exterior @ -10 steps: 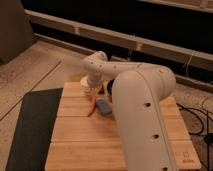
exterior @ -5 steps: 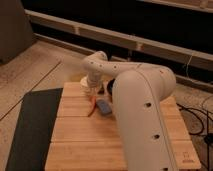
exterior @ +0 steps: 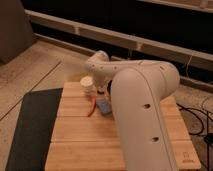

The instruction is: Push the eraser across the table

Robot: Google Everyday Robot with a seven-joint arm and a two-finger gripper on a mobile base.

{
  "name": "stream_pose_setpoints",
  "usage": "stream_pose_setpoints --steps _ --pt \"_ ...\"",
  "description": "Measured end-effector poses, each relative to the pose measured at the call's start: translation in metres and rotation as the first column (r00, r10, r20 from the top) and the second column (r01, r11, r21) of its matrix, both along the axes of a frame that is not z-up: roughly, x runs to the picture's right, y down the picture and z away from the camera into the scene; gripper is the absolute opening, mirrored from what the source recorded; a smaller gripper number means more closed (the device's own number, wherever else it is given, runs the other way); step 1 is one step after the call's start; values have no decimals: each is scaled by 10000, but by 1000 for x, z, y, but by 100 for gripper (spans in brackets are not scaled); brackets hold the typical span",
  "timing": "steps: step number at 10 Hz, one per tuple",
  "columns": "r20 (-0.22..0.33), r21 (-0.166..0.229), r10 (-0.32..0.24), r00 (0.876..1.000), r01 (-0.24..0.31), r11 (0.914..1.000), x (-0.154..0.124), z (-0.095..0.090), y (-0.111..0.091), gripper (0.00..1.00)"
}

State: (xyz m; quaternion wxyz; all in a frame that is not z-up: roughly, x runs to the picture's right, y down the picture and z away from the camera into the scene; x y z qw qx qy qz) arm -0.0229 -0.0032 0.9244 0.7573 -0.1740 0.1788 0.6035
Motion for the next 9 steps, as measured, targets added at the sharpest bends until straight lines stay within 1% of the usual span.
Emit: stream_pose_setpoints --steps 2,3,5,8,9 --pt "149 -105 0 9999 1 9999 -1 12 4 0" --pt "232 -259 112 9997 -106 9996 -1 20 9 0" --pt "211 -563 251 9995 -239 9981 5 33 18 0" --pt "369 -980 225 9991 -188 9950 2 53 29 0" --pt "475 -1185 209 9987 -151 9928 1 63 33 0"
